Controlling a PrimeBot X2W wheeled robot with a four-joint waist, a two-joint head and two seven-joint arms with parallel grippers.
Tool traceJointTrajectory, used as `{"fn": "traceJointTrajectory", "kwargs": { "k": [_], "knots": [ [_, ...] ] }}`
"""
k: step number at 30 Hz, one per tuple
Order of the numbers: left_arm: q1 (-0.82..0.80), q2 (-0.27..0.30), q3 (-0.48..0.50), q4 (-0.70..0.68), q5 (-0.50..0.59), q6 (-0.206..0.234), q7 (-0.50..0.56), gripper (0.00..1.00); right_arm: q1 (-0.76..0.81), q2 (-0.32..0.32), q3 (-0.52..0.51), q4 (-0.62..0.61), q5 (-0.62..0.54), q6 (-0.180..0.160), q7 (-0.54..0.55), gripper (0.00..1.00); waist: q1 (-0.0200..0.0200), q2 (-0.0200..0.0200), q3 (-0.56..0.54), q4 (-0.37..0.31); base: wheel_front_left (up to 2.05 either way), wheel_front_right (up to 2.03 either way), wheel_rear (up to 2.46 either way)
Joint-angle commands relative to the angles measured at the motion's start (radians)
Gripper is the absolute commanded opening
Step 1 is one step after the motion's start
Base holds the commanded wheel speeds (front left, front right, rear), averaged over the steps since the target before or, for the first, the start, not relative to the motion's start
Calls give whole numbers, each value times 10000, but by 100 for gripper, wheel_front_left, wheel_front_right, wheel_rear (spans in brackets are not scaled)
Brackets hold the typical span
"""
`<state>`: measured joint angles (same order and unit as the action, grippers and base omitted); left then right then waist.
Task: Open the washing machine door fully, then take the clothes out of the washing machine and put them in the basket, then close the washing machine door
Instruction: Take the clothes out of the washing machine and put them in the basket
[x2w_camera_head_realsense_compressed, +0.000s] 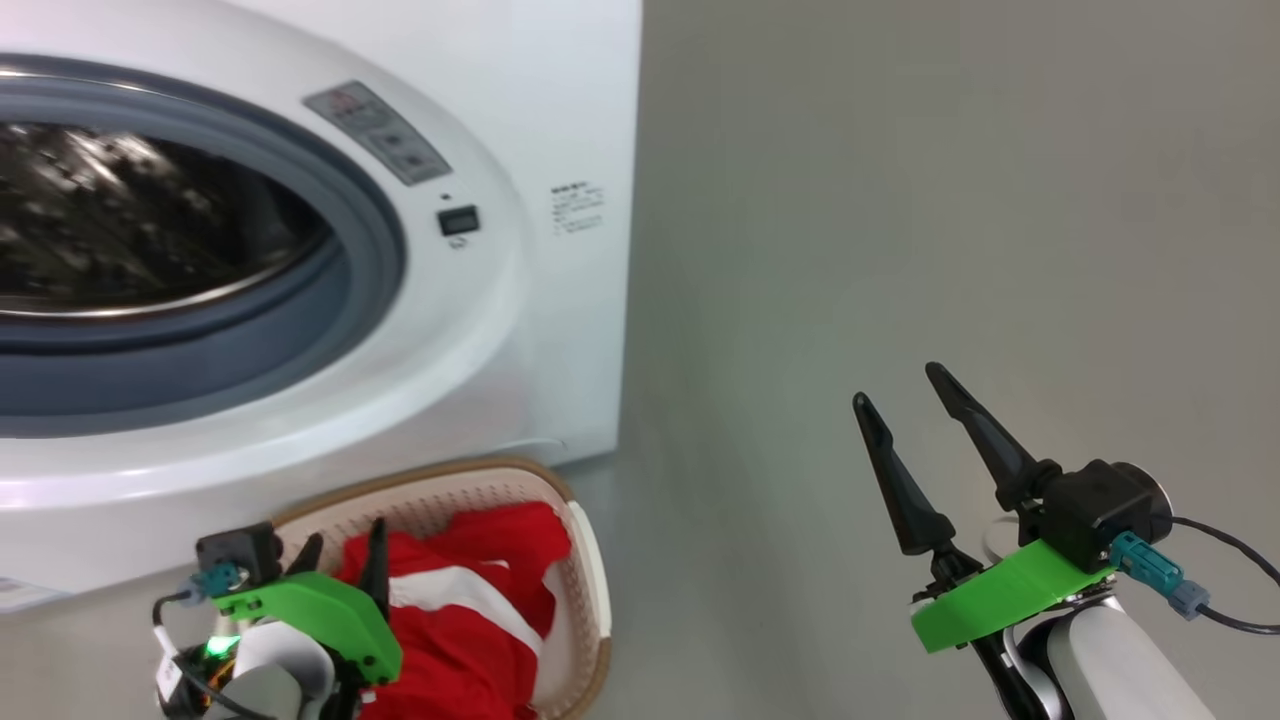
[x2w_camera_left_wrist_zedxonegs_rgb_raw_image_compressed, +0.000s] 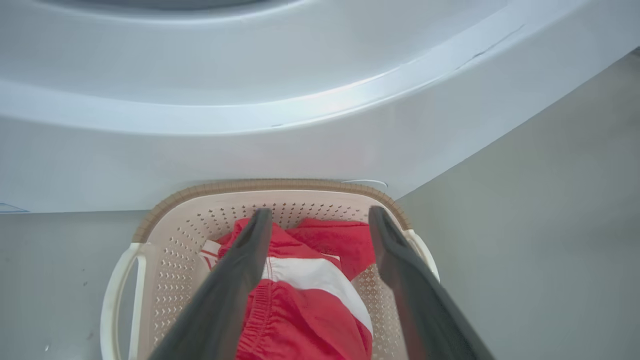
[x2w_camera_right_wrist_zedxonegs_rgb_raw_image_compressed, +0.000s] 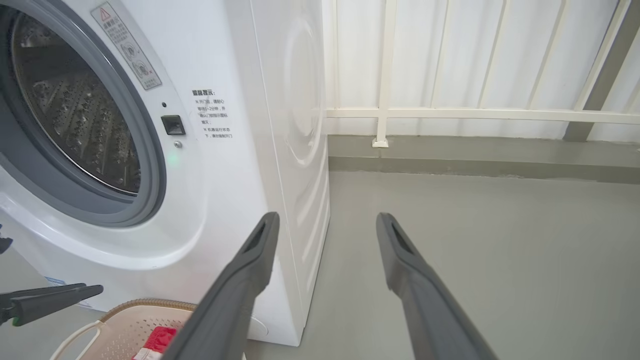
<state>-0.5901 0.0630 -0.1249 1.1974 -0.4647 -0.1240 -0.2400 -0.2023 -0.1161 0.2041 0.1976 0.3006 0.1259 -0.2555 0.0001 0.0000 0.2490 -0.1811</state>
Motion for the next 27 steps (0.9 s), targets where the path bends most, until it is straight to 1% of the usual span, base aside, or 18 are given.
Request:
{"fn": "traceJointTrajectory", "kwargs": {
  "k": [1,4,10,13,16,17,18,21,22,23,27],
  "knots": [
    [295,222,149,-386,-35,-61,-154,100,112,-54,153,-187,89,48,-63,100,-1,0,-638,505,0,0,0],
    [590,270,132,-1041,-116,-64,-204,100,236,-78,152,-130,94,48,-63,100,-1,0,-937,623,0,0,0],
    [1664,445,664,-3267,74,-5,-214,100,571,-101,20,-11,0,48,-63,100,-1,0,-1529,795,0,0,0],
    [2314,522,812,-4416,530,301,-215,100,733,-96,-80,23,-55,48,-63,100,-1,0,-1827,859,0,0,0],
    [2990,509,1013,-5538,852,519,-216,100,910,-91,-178,34,-78,48,-63,100,-1,0,-2134,909,0,0,0],
    [3219,489,1085,-5870,909,558,-216,100,966,-91,-203,38,-91,48,-63,100,-1,0,-2234,918,0,0,0],
    [3219,489,1085,-5870,909,558,-216,100,966,-91,-203,38,-91,48,-63,100,-1,0,-2234,918,0,0,0],
    [3819,445,1229,-6731,1021,588,-217,100,1071,-85,-286,10,-137,48,-63,100,-1,0,-2401,939,0,0,0],
    [4160,417,1274,-7315,1155,709,-217,100,1110,-80,-364,-36,-183,48,-63,100,-1,0,-2489,948,0,0,0],
    [4160,417,1274,-7315,1155,709,-217,100,1110,-80,-364,-36,-183,48,-63,100,-1,0,-2489,948,0,0,0],
    [4907,319,1223,-8606,1417,1128,-214,100,1255,-48,-637,-128,-317,48,-63,100,-1,0,-2676,1009,0,0,0]
  ]
}}
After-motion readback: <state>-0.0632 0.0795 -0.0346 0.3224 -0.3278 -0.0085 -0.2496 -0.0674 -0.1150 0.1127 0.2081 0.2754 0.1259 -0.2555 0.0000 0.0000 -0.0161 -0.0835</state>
